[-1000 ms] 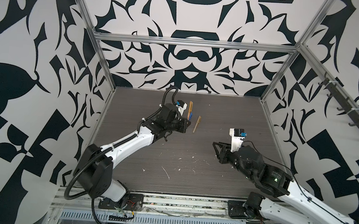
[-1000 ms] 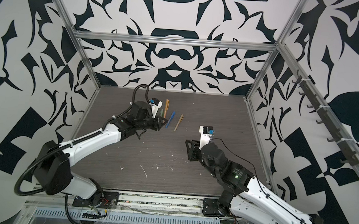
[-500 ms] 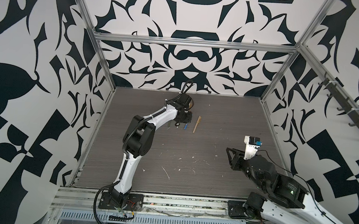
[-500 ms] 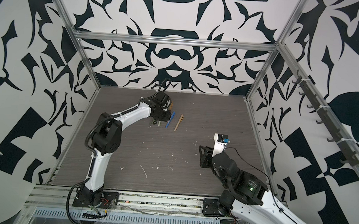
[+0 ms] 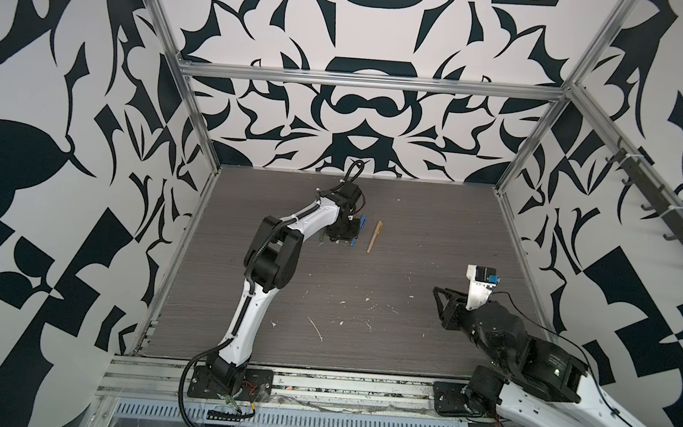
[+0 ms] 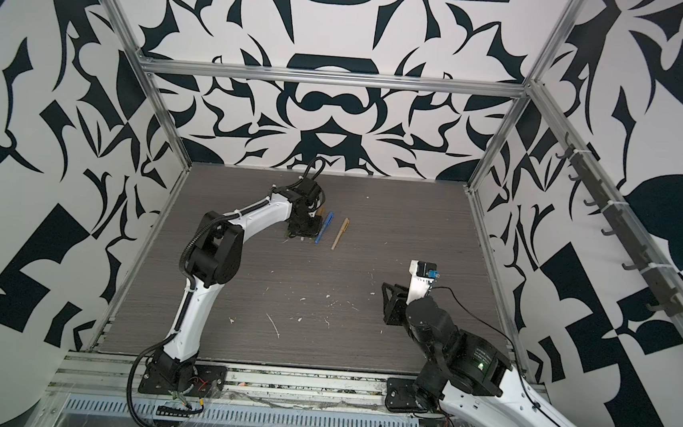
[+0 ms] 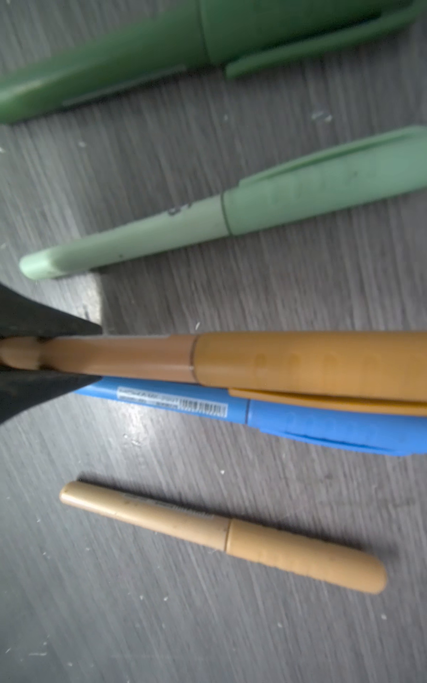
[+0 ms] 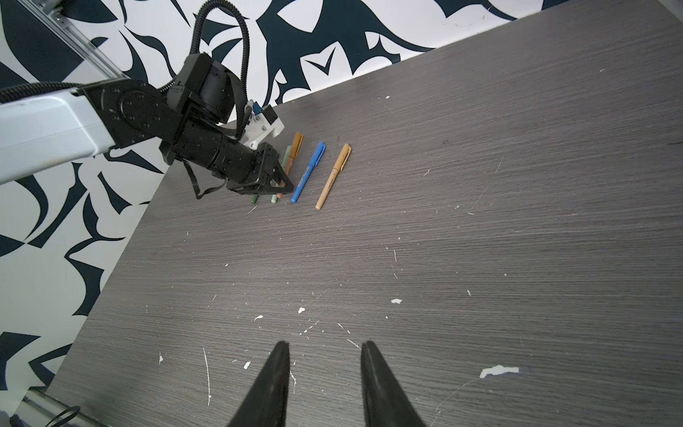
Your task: Insert the pens into the pen caps
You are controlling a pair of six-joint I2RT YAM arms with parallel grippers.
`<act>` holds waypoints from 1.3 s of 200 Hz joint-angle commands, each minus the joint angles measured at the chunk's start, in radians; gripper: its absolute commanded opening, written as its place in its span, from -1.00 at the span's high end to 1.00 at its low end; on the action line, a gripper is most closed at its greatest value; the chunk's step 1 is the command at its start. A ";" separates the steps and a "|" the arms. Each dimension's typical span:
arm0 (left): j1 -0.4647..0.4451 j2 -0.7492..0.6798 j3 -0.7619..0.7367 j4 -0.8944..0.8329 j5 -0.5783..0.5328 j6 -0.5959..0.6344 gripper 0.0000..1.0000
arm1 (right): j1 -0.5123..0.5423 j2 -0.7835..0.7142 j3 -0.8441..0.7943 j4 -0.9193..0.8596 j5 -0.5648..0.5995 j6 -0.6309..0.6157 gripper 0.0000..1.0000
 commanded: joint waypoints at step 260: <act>0.008 -0.559 -0.204 0.078 0.090 0.135 0.17 | -0.003 0.102 0.157 -0.028 0.004 -0.083 0.26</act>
